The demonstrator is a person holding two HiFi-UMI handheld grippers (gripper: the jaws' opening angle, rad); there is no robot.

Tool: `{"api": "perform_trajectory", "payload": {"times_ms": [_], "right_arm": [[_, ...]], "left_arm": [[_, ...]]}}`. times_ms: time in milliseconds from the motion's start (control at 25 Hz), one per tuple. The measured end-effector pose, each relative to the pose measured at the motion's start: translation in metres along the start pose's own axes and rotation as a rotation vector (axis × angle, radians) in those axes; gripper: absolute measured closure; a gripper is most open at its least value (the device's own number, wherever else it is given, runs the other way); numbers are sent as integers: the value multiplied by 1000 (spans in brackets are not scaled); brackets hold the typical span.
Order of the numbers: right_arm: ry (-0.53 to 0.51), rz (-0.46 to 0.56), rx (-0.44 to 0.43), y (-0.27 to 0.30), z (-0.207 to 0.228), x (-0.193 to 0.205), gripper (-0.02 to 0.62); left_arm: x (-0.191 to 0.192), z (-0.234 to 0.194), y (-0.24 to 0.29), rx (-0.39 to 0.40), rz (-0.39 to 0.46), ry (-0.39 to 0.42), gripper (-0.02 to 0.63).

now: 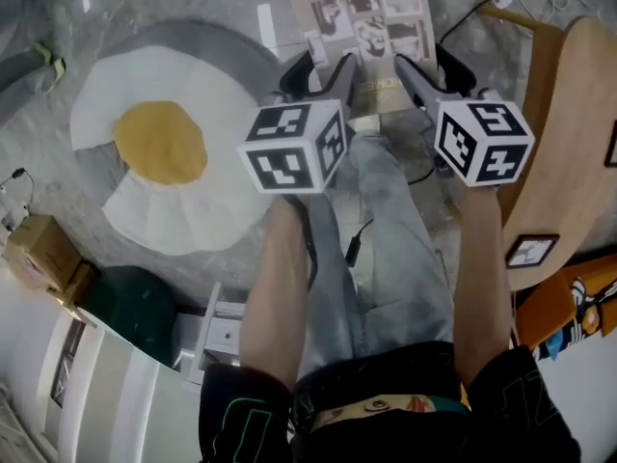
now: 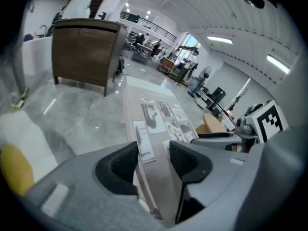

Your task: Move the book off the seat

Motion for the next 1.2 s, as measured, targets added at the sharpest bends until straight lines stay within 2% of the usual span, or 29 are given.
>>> {"api": "perform_trajectory", "payload": {"times_ms": [80, 200, 280, 360, 440, 560, 640, 800, 880, 1040, 1200], "right_arm": [[56, 102, 51, 22, -19, 19, 333], [163, 228, 119, 67, -66, 70, 333], [211, 270, 148, 70, -67, 85, 333], [258, 298, 180, 56, -59, 97, 333], [254, 313, 173, 49, -60, 105, 333], [77, 277, 44, 74, -73, 92, 333], [53, 274, 49, 81, -73, 87, 333], [188, 318, 159, 70, -58, 90, 333], [244, 350, 202, 56, -37, 96, 333], [401, 433, 346, 21, 7, 134, 333], [512, 502, 454, 6, 32, 155, 333]], "left_arm": [[4, -28, 3, 39, 12, 117, 388], [33, -85, 2, 95, -5, 282, 388], [38, -85, 8, 125, -19, 347, 388], [42, -66, 11, 154, -41, 401, 388], [51, -60, 4, 142, -31, 407, 388], [60, -92, -12, 17, 87, 274, 388], [57, -100, -8, 22, 104, 263, 388], [40, -77, 13, 119, 23, 378, 387], [36, -50, 30, 163, 1, 433, 388], [52, 17, 68, 310, -61, 601, 387], [58, 58, 97, 420, -121, 737, 387]]}}
Point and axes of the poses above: the fingertips, and each gripper's own axes: y forward along the fingers, z to its right, x out of its underside, the point moved 3 cm from there along -y, backward along the fingers, and after that the axes turned 11 degrees about -x, right-handed, at the moved point
